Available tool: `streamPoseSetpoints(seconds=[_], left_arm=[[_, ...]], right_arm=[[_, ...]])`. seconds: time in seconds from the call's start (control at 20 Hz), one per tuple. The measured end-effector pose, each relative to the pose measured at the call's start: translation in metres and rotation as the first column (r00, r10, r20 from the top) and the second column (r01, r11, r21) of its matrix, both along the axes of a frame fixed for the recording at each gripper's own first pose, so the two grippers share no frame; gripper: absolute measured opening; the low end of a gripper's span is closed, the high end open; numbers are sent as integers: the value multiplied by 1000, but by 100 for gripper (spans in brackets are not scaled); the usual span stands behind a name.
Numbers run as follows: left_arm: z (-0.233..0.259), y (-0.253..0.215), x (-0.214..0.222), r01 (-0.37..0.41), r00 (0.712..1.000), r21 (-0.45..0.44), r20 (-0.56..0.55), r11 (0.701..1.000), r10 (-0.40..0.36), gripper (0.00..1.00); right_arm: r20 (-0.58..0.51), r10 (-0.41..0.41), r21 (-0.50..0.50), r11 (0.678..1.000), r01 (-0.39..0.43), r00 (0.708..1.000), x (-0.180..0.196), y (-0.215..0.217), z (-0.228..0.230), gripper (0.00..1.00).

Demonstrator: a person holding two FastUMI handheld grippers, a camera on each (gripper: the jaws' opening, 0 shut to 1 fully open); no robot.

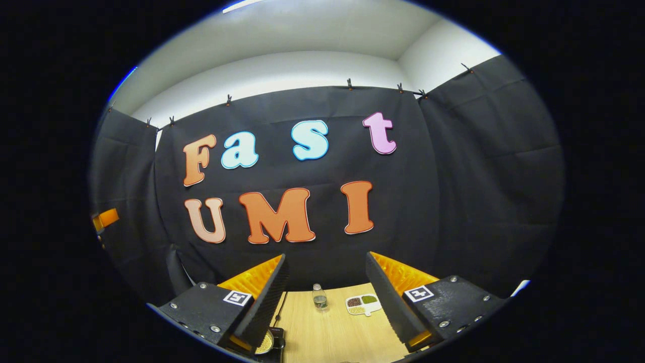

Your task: First push the handle of the pot to place it horizontally, then grasp the pot with both hands and set it on the induction cooktop.

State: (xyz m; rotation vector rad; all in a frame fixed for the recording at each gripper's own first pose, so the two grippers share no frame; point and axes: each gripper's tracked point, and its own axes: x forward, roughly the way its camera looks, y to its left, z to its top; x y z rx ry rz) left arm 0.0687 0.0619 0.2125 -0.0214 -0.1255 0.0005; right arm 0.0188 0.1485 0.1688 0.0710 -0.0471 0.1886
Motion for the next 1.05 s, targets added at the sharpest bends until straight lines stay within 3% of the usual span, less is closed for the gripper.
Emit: streamPoseSetpoints(seconds=[0.3,0.55,0.7,0.75,0.8,0.95,1.0,1.05], left_arm=[[23,-22,-18,18,995,27,96,999,-21,99],[-4,-37,-9,45,999,29,1,999,-45,99],[-2,-33,-3,31,999,36,4,999,-32,99],[-3,-29,-3,16,1000,43,2,999,-16,99],[-2,-28,-3,6,1000,47,2,999,-6,98],[-3,-33,-1,6,1000,46,1,999,-6,99],[-4,-32,-1,4,1000,47,-2,999,-3,99],[-5,-29,-1,1,1000,47,-5,999,-1,99]], right_arm=[[1,-21,9,1000,21,1000,-2,-23,5,94],[22,-25,15,1000,25,999,-3,-29,10,95],[41,-24,33,999,23,999,-4,-30,16,95],[44,-25,37,999,24,999,-6,-30,18,100],[47,-27,42,999,25,999,-7,-32,21,95],[60,-32,49,998,29,998,-8,-36,25,94],[67,-38,43,998,35,997,-9,-36,26,87],[75,-47,30,999,45,996,-9,-38,27,94]])
